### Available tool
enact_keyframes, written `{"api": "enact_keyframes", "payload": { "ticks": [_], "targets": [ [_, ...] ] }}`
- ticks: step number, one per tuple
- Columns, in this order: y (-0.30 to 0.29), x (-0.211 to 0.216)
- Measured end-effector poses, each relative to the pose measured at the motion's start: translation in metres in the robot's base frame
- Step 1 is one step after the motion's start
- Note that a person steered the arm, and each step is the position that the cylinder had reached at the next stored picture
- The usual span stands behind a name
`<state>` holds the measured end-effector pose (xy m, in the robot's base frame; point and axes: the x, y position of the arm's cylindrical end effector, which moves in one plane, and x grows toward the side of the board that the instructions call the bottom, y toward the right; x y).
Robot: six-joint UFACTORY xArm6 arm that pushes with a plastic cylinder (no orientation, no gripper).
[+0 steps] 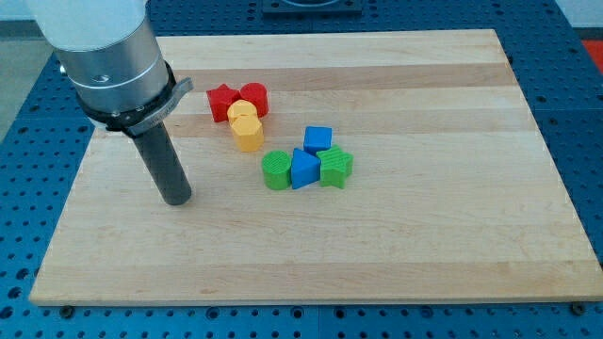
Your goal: Push the yellow hexagon closer to the blue cube
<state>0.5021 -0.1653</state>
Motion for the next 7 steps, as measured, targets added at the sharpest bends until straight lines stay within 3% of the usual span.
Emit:
{"api": "enact_keyframes", "payload": {
  "ticks": [1, 3, 7],
  "targets": [
    [0.000, -0.002],
    [0.002, -0.093],
    [0.081, -0.093]
  ]
}}
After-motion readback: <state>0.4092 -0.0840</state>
